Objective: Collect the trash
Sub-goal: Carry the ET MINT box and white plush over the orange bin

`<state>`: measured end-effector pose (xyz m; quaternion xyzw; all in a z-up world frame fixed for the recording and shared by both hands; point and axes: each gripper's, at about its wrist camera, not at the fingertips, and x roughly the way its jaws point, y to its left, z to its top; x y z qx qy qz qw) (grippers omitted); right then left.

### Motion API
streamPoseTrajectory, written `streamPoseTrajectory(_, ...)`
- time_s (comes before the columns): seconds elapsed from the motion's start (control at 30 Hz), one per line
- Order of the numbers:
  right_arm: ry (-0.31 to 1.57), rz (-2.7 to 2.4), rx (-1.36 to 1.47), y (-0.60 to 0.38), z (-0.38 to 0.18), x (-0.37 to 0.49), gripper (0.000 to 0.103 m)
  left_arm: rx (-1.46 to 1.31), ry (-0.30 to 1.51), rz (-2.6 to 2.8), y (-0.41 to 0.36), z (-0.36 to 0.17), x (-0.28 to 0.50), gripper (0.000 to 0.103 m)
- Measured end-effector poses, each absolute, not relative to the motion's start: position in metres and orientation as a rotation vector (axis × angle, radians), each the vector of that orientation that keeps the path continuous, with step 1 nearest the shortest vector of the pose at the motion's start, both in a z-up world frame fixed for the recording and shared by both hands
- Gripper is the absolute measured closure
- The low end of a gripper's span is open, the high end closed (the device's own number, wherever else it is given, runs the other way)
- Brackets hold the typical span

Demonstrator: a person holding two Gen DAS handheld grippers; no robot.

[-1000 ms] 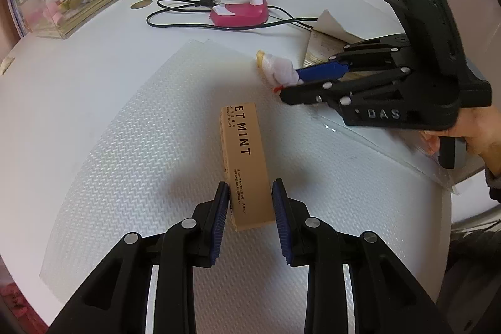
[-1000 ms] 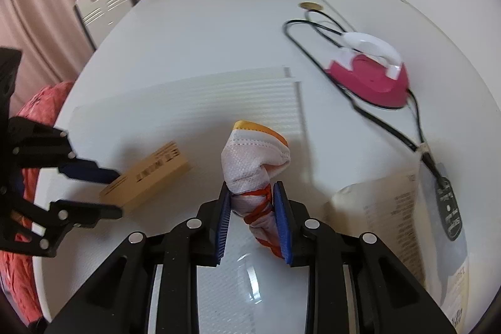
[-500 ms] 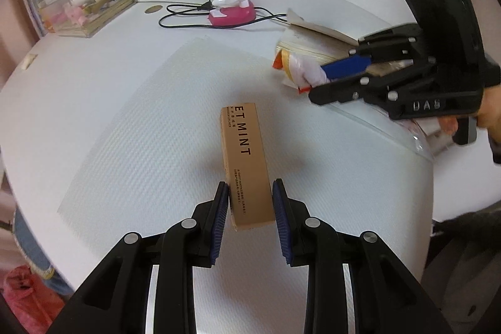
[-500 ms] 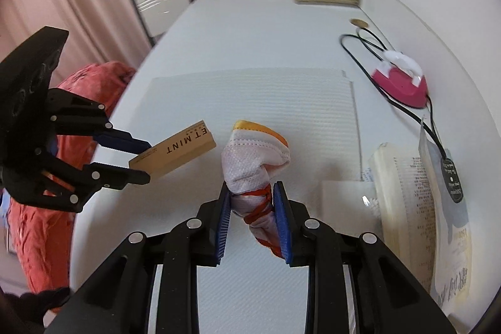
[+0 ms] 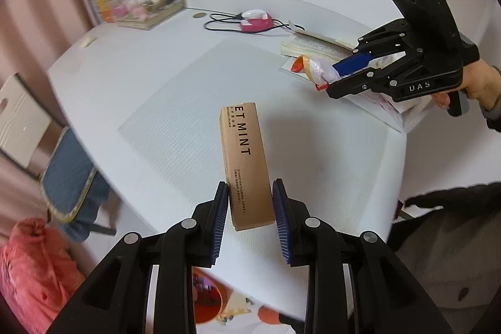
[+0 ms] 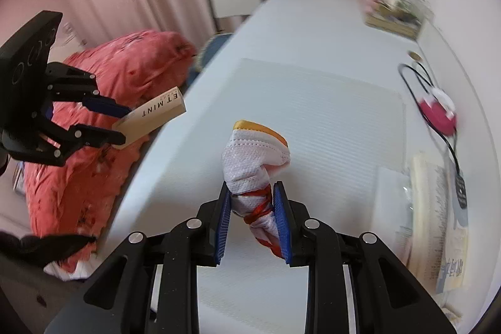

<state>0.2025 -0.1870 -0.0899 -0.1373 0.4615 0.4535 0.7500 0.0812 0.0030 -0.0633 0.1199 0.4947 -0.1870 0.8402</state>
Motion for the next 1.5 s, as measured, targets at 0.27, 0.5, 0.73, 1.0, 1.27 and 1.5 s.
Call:
streamPoseTrajectory(0.27, 0.966, 1.168, -0.344, -0.141, -0.061, 0.158, 0.076, 0.203, 1.052, -0.245, 0.043, -0.049, 0.015, 0.072)
streamPoseTrajectory(0.5, 0.938, 1.33, -0.413, -0.072, -0.05, 0.118, 0.076, 0.109, 1.052, -0.114, 0.079, -0.05, -0.028, 0.072)
streamPoseTrajectory(0.73, 0.931, 1.467, -0.503, 0.012, -0.054, 0.083, 0.076, 0.033, 1.063, -0.038, 0.117, -0.057, -0.057, 0.072)
streamPoseTrajectory(1.0, 0.954, 1.543, -0.551, 0.107, -0.076, 0.055, 0.076, -0.041, 1.097, -0.012, 0.169, -0.081, -0.064, 0.072)
streamPoseTrajectory(1.27, 0.92, 1.531, -0.708, 0.178, -0.123, 0.041, 0.076, -0.066, 1.173, -0.033, 0.221, -0.128, -0.063, 0.072)
streamPoseTrajectory(1.5, 0.933, 1.516, -0.804, 0.218, -0.17, 0.041, 0.076, -0.085, 1.234, -0.07, 0.254, -0.171, -0.056, 0.072)
